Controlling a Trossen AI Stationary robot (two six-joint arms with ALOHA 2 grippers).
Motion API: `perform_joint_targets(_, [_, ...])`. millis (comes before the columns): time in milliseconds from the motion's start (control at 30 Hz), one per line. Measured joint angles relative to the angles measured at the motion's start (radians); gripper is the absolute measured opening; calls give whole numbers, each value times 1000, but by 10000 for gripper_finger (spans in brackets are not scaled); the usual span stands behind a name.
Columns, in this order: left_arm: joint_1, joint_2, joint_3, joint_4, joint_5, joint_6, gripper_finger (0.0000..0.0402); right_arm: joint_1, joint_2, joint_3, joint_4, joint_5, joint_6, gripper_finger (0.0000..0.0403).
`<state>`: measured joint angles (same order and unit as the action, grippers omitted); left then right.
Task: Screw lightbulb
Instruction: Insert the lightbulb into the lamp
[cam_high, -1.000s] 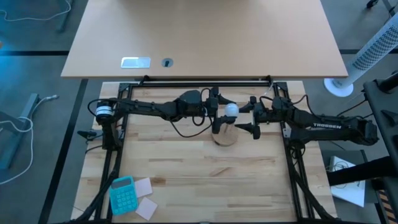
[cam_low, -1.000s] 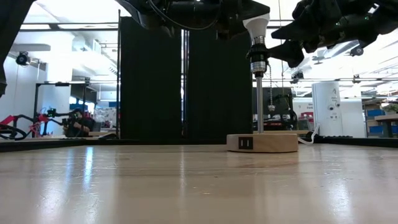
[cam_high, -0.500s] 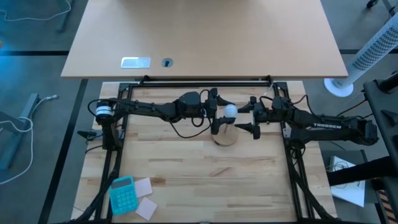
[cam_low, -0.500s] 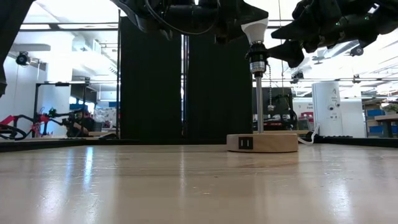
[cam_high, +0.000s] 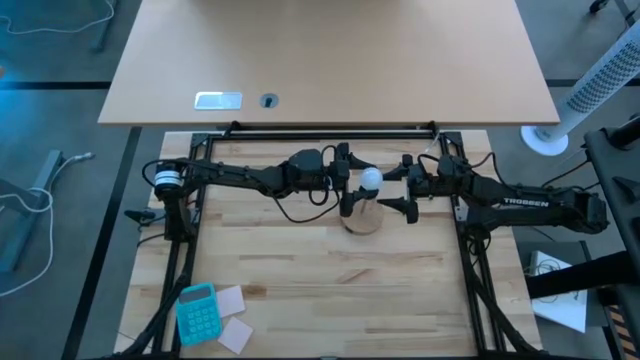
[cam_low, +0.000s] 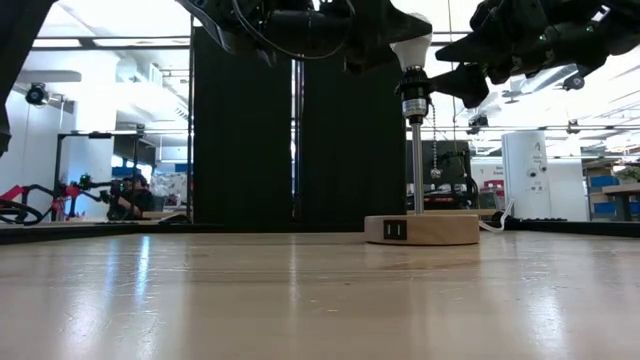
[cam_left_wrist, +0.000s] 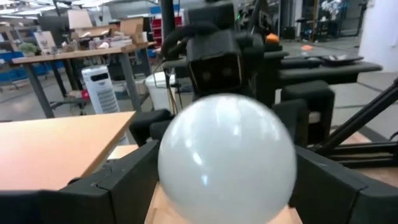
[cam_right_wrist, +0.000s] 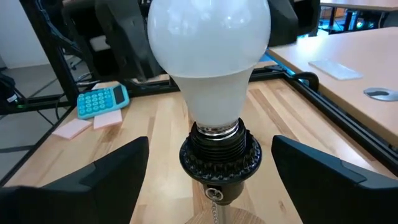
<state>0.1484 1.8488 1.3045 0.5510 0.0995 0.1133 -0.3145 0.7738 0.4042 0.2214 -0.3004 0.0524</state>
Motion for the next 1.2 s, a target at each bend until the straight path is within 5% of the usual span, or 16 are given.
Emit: perform_joint_targets(1200, [-4,0,0,10,15,6,310,0,0,0,0,14,-9,338])
